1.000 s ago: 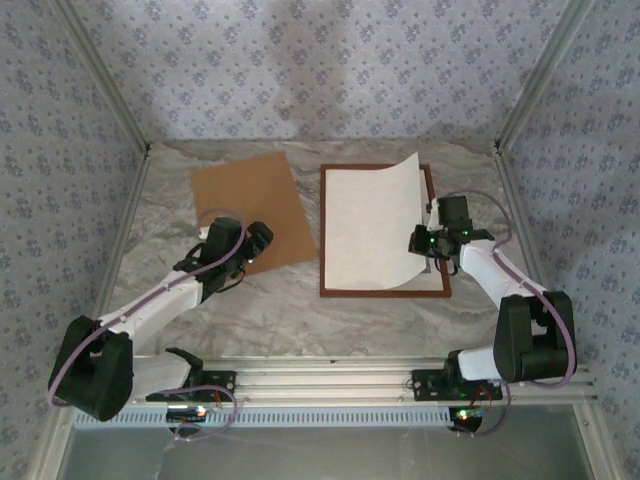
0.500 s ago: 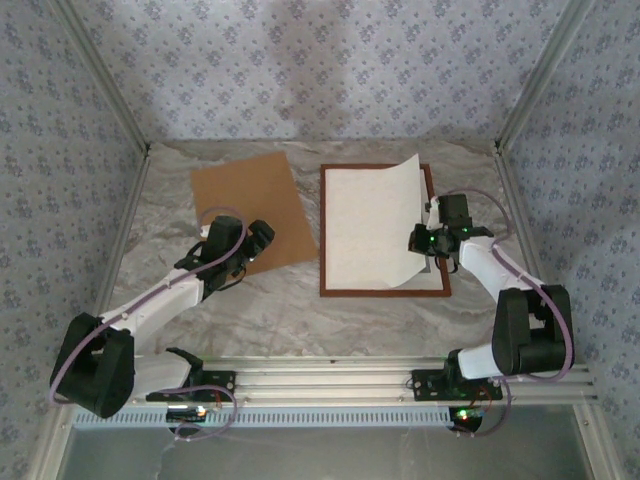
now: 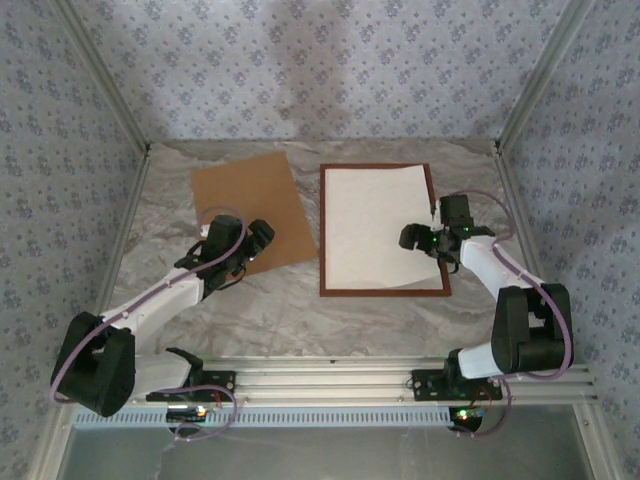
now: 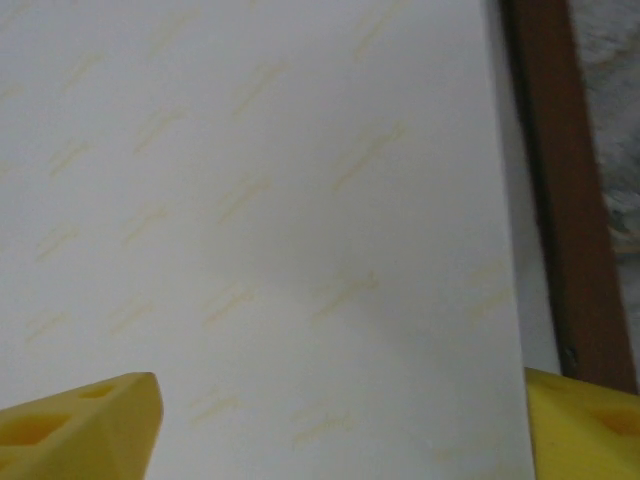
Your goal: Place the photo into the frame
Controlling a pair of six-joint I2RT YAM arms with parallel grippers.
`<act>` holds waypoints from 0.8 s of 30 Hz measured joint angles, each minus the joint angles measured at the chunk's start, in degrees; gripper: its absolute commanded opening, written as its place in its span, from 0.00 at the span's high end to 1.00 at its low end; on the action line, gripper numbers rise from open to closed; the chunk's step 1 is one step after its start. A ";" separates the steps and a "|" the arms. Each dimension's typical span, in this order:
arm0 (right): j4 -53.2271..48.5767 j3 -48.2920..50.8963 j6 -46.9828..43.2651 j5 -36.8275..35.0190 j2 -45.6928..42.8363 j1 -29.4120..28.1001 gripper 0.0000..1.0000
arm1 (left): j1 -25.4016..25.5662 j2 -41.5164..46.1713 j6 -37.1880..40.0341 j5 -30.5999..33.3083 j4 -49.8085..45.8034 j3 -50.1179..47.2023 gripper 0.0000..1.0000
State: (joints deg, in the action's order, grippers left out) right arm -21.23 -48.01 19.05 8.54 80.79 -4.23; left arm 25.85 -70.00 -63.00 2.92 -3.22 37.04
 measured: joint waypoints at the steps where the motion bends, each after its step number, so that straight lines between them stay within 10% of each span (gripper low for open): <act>1: -0.61 -0.22 -0.24 -0.90 0.00 0.09 0.00 | -0.07 0.00 0.00 -0.07 0.00 0.00 0.01; 11: -4.26 -3.74 0.09 -8.15 0.00 -0.57 0.00 | -3.08 -0.70 1.05 -0.94 -0.04 0.00 0.01; 24: -1.66 -17.27 3.67 -9.68 11.54 -20.15 0.00 | -21.51 -0.15 7.65 -4.00 -3.28 -1.64 0.01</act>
State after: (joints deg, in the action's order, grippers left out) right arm -22.90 -65.28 22.72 -1.15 92.33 -24.38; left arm 4.34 -70.15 -55.35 -1.08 -6.50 35.40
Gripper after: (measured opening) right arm 0.996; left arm 0.985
